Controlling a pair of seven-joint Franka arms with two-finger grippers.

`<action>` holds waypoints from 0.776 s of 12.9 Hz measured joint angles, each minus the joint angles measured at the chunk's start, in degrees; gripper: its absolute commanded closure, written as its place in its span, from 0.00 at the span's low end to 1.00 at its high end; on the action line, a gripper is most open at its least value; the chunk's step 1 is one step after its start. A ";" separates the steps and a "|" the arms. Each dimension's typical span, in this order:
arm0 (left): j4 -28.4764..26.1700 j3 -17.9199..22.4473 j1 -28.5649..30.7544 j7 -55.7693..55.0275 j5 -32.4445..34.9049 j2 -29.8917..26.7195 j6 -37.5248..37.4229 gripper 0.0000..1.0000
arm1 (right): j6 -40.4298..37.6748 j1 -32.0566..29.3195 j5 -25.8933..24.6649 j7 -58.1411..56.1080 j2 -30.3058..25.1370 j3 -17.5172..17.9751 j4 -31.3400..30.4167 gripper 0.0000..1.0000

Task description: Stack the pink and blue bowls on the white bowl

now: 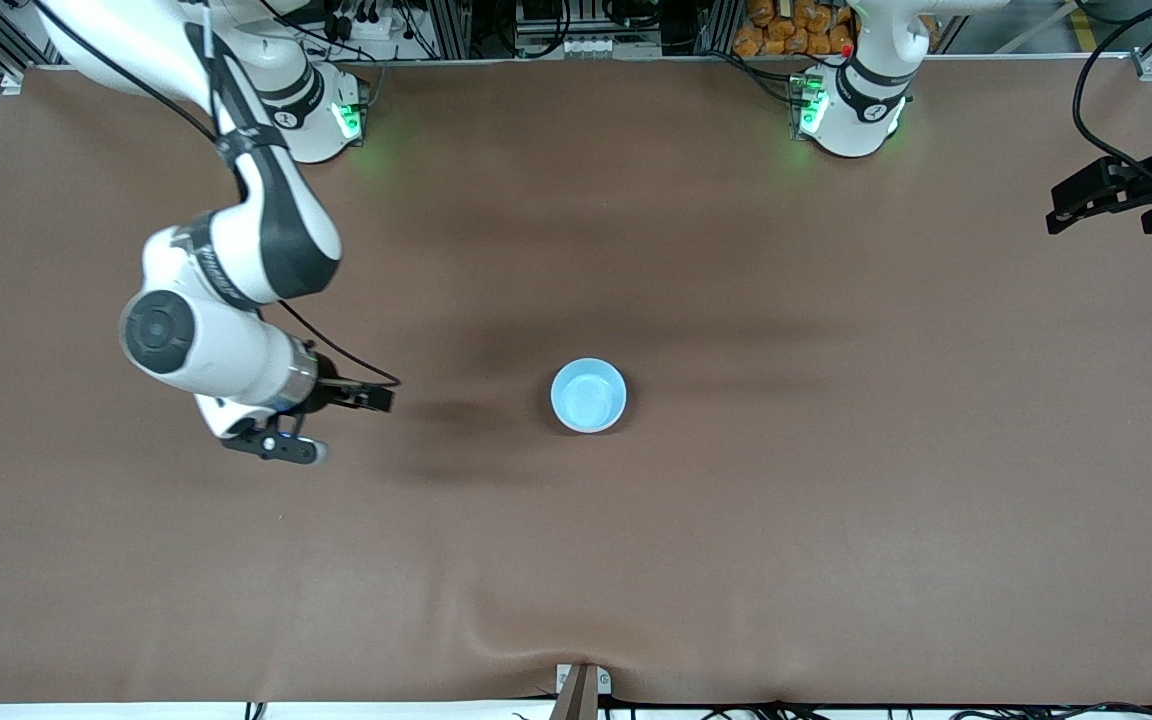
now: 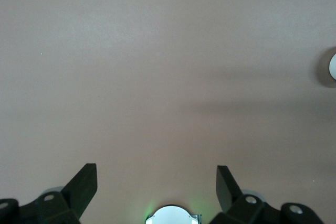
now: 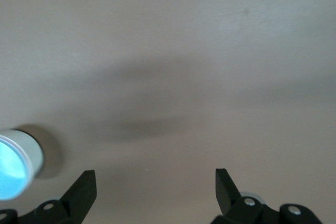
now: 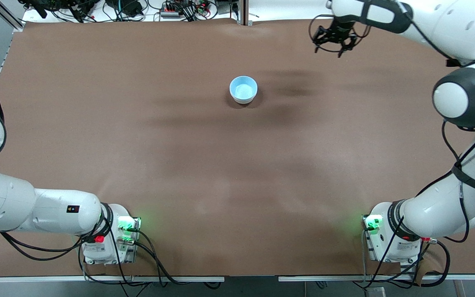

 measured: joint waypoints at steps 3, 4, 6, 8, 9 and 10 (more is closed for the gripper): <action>-0.01 0.00 -0.05 0.00 0.00 0.01 0.00 0.00 | -1.91 -5.91 -0.61 -13.08 -5.02 -0.09 -4.32 0.00; -0.01 0.00 -0.07 0.00 0.00 0.02 0.00 0.00 | -2.24 -7.94 -0.82 -17.23 -6.81 -0.10 -5.97 0.00; -0.01 0.00 -0.10 0.00 0.00 0.06 0.00 0.00 | -4.40 -10.98 -2.35 -23.31 -10.05 -0.11 -8.14 0.00; -0.01 0.00 -0.11 0.00 0.00 0.11 0.00 0.00 | -7.14 -12.72 -4.00 -25.46 -12.54 -0.11 -8.83 0.00; -0.01 0.00 -0.11 0.00 0.00 0.12 0.00 0.00 | -8.67 -13.20 -4.23 -25.77 -13.65 -0.11 -8.81 0.00; -0.01 0.00 -0.14 0.00 0.00 0.13 0.00 0.00 | -10.06 -13.34 -4.29 -25.77 -14.84 -0.11 -8.77 0.00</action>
